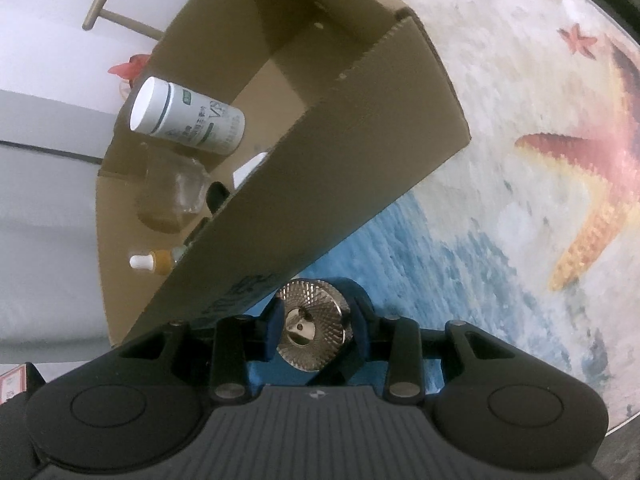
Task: Organize rigid objects
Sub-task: 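Move the right tool to the gold-lidded jar and close on it, then lift the gold-lidded jar into the box and open the right tool, then move the right tool to the dark green ball and close on it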
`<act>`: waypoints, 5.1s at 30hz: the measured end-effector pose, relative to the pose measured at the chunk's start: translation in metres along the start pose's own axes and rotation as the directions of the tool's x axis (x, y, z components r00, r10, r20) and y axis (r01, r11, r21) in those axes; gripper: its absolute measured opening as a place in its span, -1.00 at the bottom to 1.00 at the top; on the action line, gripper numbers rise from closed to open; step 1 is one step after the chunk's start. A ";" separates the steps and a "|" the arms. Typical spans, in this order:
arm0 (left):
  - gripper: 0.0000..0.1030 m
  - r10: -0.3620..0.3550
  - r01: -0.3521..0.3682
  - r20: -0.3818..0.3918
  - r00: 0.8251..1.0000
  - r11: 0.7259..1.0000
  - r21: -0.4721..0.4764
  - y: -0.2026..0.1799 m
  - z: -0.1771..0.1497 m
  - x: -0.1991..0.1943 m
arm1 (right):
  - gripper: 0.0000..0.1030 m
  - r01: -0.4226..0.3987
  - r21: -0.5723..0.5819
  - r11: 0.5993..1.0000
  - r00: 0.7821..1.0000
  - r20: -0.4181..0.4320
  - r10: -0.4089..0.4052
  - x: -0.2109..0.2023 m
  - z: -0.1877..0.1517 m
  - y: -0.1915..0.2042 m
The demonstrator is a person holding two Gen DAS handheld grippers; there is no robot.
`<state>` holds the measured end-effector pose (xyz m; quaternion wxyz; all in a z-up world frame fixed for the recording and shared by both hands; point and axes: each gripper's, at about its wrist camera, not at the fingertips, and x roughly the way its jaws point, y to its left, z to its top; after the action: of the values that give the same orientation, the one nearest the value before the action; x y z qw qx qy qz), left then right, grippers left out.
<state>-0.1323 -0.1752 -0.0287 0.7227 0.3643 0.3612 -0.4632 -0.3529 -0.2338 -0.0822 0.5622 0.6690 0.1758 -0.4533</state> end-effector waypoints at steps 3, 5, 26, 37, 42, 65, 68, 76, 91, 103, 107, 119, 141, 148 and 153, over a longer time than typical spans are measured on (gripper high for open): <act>0.12 0.010 -0.010 -0.010 1.000 1.000 -0.001 -0.002 0.002 0.002 | -0.24 -0.008 0.009 1.000 1.000 0.005 0.008 0.001 0.001 -0.003; 0.12 0.014 -0.014 -0.017 1.000 1.000 -0.007 -0.002 0.003 0.004 | -0.24 -0.014 0.015 1.000 1.000 0.006 0.014 0.002 0.002 -0.006; 0.10 0.036 -0.036 -0.077 0.996 0.999 0.001 -0.009 0.007 0.002 | -0.35 -0.020 0.012 1.000 0.999 0.030 0.020 -0.001 -0.006 -0.009; 0.10 0.035 -0.031 -0.091 0.995 0.998 0.050 -0.010 0.006 -0.017 | -0.37 -0.017 0.040 0.999 0.998 0.062 0.014 -0.020 -0.024 0.001; 0.10 0.023 -0.017 -0.092 0.996 0.997 0.069 -0.010 0.005 -0.023 | -0.37 -0.010 0.048 0.999 0.996 0.084 0.006 -0.031 -0.035 0.008; 0.10 -0.026 0.021 0.039 0.999 0.994 0.108 -0.011 0.011 -0.134 | -0.37 -0.006 0.016 1.000 0.977 0.215 0.002 -0.116 -0.064 0.083; 0.10 -0.019 0.009 0.101 0.995 0.995 0.097 -0.005 0.031 -0.153 | -0.37 -0.008 -0.038 0.999 0.967 0.253 0.018 -0.134 -0.046 0.107; 0.09 0.064 -0.063 0.162 0.985 0.998 -0.010 0.019 0.102 -0.124 | -0.37 -0.023 -0.149 0.989 0.970 0.238 0.059 -0.111 0.049 0.128; 0.08 0.133 -0.141 -0.053 0.990 0.970 -0.197 0.059 0.172 -0.009 | -0.37 -0.012 -0.224 0.974 1.000 -0.024 0.007 -0.002 0.167 0.101; 0.11 0.151 -0.169 -0.096 0.984 0.961 -0.221 0.058 0.180 0.020 | -0.38 0.049 -0.338 0.940 0.996 -0.054 -0.071 0.027 0.182 0.107; 0.16 0.152 -0.165 -0.081 0.985 0.964 -0.207 0.058 0.182 0.021 | -0.40 0.045 -0.347 0.937 0.995 -0.071 -0.074 0.030 0.180 0.106; 0.33 0.107 -0.115 -0.050 0.993 0.971 -0.208 0.052 0.183 0.000 | -0.40 0.039 -0.343 0.939 0.999 0.002 -0.041 -0.007 0.185 0.110; 0.57 0.055 -0.054 0.014 0.998 0.997 -0.055 0.086 -0.024 -0.187 | -0.35 -0.091 -0.191 0.977 0.996 -0.019 0.089 -0.079 -0.056 0.138; 0.56 0.150 -0.151 -0.064 0.987 0.988 -0.014 0.109 -0.074 -0.136 | 0.04 -0.045 -0.242 0.969 0.993 -0.114 0.017 0.009 -0.087 0.144; 0.56 0.120 -0.123 -0.112 0.987 0.992 -0.026 0.122 -0.082 -0.105 | 0.05 -0.037 -0.319 0.947 0.991 -0.134 -0.007 0.044 -0.094 0.161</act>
<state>-0.0661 -0.0243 0.0463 0.7345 0.3986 0.3851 -0.3915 -0.1714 -0.2093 -0.0262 0.6539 0.5988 0.2792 -0.3687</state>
